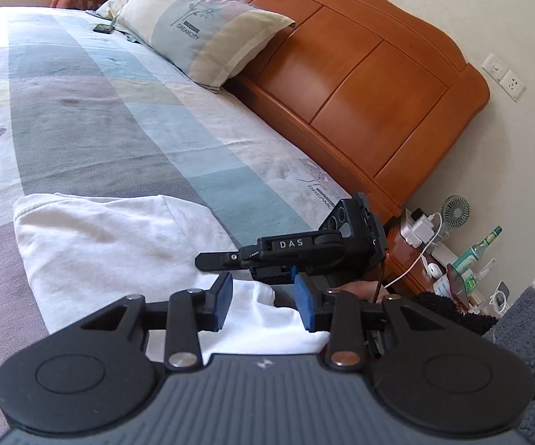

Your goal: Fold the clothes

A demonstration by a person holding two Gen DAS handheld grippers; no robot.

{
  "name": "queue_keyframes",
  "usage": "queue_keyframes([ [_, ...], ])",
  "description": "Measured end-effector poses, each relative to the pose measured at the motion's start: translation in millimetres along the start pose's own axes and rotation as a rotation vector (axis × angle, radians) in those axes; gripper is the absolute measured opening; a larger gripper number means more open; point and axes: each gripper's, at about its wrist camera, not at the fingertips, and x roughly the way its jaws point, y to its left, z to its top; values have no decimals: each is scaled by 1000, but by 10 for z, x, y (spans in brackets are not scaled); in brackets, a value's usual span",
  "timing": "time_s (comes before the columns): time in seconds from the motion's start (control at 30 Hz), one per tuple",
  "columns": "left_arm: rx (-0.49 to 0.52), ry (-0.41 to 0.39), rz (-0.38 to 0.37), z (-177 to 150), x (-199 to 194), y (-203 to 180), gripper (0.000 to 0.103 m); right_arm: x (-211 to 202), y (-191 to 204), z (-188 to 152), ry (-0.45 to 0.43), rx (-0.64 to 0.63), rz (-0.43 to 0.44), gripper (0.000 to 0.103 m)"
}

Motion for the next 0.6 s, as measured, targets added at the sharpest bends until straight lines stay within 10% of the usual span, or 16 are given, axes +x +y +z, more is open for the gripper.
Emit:
queue_keyframes([
  [0.33, -32, -38, 71, 2, -106, 84, 39, 57, 499, 224, 10, -224, -83, 17],
  [0.53, -2, -1, 139, 5, -14, 177, 43, 23, 370, 127, 59, -154, -105, 34],
  [0.6, 13, 11, 170, 12, 11, 213, 43, -134, 437, 91, 25, -170, -145, 58],
])
